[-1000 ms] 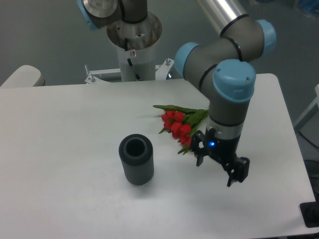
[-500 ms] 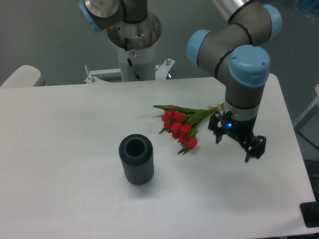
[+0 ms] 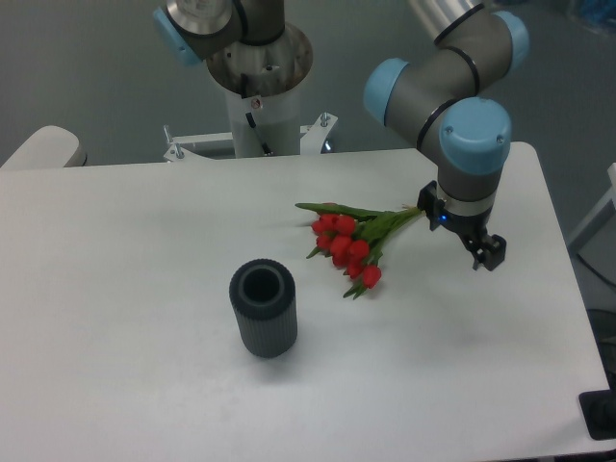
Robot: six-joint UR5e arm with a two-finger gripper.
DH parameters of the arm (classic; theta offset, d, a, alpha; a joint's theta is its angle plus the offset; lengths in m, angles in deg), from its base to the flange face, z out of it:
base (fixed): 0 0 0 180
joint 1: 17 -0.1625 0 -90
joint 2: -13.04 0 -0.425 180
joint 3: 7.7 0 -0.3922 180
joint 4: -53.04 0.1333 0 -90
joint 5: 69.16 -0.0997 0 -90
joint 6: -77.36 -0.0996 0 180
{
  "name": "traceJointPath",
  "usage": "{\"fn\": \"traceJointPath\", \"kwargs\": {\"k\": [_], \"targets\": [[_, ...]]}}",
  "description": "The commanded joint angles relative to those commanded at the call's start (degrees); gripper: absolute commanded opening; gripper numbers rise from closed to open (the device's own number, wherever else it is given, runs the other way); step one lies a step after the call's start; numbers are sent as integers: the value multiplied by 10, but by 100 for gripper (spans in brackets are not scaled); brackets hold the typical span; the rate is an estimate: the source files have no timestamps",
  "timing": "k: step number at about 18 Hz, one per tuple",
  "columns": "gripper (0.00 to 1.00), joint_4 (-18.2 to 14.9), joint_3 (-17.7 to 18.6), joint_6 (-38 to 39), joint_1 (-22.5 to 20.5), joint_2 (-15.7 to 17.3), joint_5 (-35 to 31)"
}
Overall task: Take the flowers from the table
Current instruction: 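Raise the open gripper and move it toward the tulip stem ends, then lower the gripper onto the green tulip stems and close it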
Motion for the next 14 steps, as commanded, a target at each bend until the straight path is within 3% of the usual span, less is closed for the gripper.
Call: {"fn": "traceJointPath", "kwargs": {"k": [5,14], "targets": [[99,62,65,-56,-11,20,0],[99,81,135,-47,-21,39,10]]}}
